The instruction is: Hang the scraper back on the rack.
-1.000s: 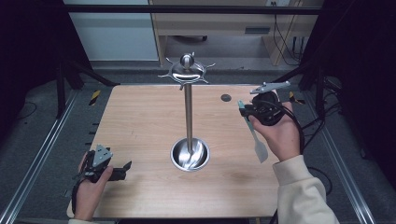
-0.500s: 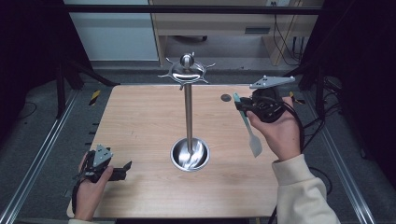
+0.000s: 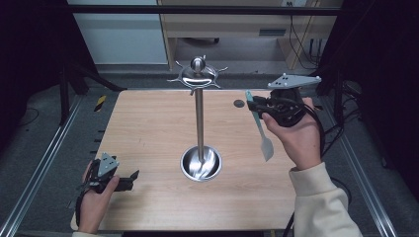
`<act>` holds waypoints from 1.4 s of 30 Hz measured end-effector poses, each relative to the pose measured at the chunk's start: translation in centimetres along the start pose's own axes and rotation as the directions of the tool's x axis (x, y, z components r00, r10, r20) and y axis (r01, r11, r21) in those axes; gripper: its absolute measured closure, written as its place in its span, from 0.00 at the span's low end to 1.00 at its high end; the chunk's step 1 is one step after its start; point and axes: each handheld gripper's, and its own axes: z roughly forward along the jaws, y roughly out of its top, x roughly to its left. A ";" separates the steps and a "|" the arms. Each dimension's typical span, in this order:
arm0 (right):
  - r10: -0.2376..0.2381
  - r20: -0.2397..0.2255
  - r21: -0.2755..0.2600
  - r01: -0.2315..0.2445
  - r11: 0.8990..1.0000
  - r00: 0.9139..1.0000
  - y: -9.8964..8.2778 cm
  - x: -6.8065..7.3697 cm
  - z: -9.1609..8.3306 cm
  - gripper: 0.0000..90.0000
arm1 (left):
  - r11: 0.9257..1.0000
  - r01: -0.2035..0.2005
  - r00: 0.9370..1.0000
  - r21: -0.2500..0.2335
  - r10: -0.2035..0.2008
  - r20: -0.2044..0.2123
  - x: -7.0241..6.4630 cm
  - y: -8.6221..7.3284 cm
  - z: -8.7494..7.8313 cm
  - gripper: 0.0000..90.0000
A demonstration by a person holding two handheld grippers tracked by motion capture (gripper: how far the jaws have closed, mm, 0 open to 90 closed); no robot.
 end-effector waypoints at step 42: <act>-0.010 -0.073 -0.149 -0.001 0.989 0.997 2.3 1.7 -2.0 0.82 | 1.000 -0.005 1.000 0.003 0.005 0.005 0.0 0.0 0.0 0.03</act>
